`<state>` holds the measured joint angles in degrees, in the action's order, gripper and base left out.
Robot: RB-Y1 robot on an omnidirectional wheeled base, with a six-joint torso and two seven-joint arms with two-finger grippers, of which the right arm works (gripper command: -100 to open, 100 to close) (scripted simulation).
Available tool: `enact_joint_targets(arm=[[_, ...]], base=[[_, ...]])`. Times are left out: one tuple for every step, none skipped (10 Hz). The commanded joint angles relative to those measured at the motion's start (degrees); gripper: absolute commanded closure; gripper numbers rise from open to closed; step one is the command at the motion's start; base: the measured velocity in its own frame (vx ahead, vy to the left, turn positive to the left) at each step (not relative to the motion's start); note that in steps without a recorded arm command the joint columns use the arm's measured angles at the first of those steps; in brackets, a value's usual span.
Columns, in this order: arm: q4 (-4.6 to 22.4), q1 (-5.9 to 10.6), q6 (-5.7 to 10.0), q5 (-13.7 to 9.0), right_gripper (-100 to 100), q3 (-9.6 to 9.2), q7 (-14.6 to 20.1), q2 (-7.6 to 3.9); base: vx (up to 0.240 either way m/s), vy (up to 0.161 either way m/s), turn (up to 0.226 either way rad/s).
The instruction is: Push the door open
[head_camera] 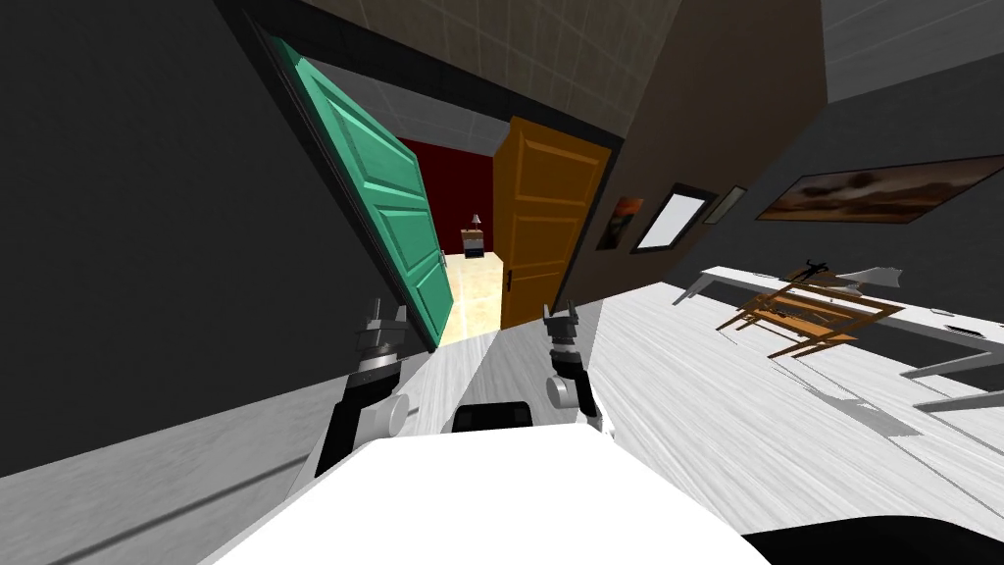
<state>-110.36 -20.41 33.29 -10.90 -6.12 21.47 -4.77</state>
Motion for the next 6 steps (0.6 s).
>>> enact_joint_targets(arm=[[2.16,0.95,0.60,-1.32,-100,-0.18,1.20,-0.38],[3.35,1.35,1.03,-2.02,-100,-0.47,1.79,-0.48],[4.56,1.76,1.47,-2.73,-100,-0.77,2.39,-0.58],[5.83,2.18,1.92,-3.49,-100,-1.07,3.03,-0.63],[7.09,2.60,2.38,-4.24,-100,-1.38,3.66,-0.69],[8.36,3.03,2.84,-4.99,-100,-1.69,4.29,-0.75]], base=[[0.094,-0.052,0.100],[0.096,-0.056,0.118],[0.094,-0.053,0.123],[0.086,-0.061,0.123],[0.079,-0.063,0.115],[0.093,-0.059,0.116]])
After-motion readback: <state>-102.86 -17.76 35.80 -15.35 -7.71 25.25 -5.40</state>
